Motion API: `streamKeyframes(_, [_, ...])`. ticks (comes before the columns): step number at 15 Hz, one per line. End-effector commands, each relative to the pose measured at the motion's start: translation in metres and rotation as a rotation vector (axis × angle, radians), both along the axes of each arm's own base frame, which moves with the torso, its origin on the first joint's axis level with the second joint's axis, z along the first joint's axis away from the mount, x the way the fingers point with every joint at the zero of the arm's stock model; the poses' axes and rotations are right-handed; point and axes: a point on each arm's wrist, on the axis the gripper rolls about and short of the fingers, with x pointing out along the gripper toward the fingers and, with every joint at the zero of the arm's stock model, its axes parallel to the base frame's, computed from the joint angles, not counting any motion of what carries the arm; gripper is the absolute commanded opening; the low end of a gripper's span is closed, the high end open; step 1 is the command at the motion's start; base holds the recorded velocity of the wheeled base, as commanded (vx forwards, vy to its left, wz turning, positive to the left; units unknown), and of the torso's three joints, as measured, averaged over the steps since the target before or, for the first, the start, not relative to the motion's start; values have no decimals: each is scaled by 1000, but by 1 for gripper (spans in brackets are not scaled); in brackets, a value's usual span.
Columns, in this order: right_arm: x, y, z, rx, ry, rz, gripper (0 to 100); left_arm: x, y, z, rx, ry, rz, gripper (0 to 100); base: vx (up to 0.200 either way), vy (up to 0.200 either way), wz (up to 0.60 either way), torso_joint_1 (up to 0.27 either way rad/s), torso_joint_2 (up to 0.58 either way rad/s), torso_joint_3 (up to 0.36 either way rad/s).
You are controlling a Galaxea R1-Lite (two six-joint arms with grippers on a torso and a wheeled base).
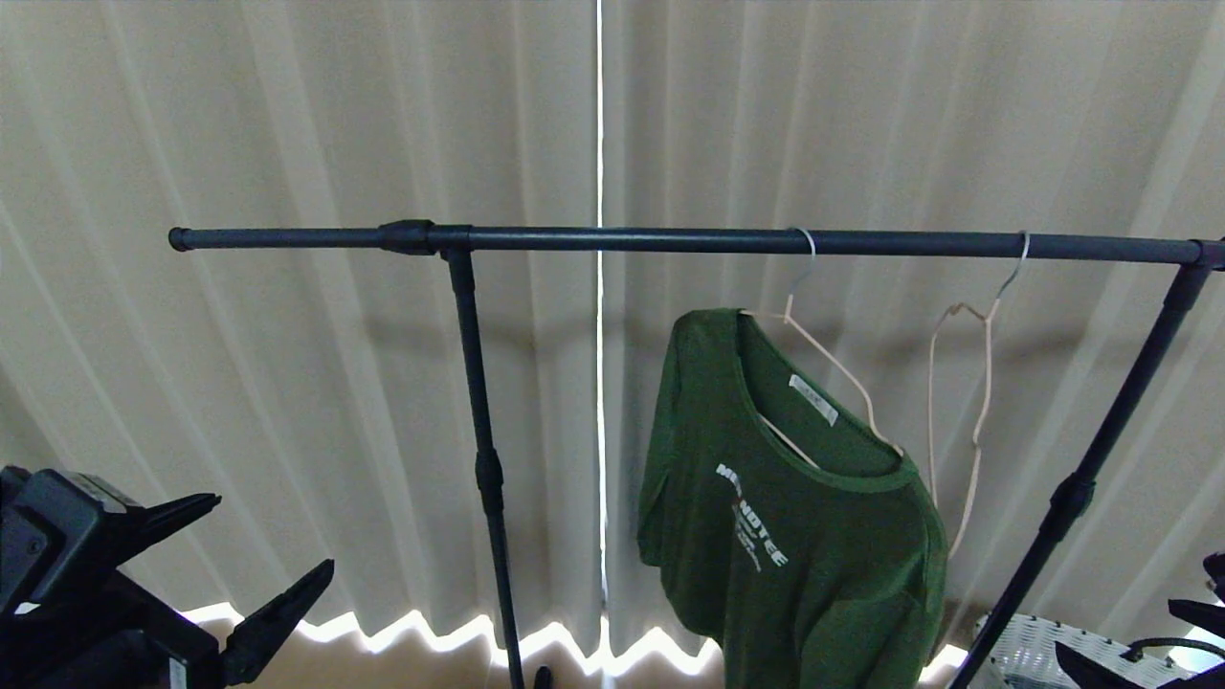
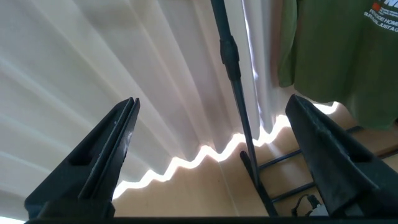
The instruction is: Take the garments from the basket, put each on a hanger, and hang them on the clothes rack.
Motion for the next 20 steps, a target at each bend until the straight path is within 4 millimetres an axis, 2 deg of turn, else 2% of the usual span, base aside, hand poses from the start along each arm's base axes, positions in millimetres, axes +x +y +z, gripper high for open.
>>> streamKeyframes(1, [0, 0, -4, -6, 23, 3, 100, 0, 0, -1, 1, 4, 0, 100, 0, 0, 0, 0, 0, 0])
streamKeyframes(5, [2, 1, -4, -35, -24, 31, 100, 0, 0, -1, -1, 8, 2, 100, 0, 0, 0, 0, 0, 0])
streamKeyframes(10, [10, 1, -8, -36, -4, 23, 100, 5, 11, -1, 9, 10, 96, 100, 0, 0, 0, 0, 0, 0])
streamKeyframes(14, [20, -2, -11, -36, -1, -21, 100, 5, 12, -2, 11, 11, 100, 100, -200, 0, 0, 10, 6, 0])
streamKeyframes(20, [19, -3, -14, -38, -7, -24, 100, 4, 12, -2, 10, 8, 100, 100, -200, 0, 0, 2, 3, 3])
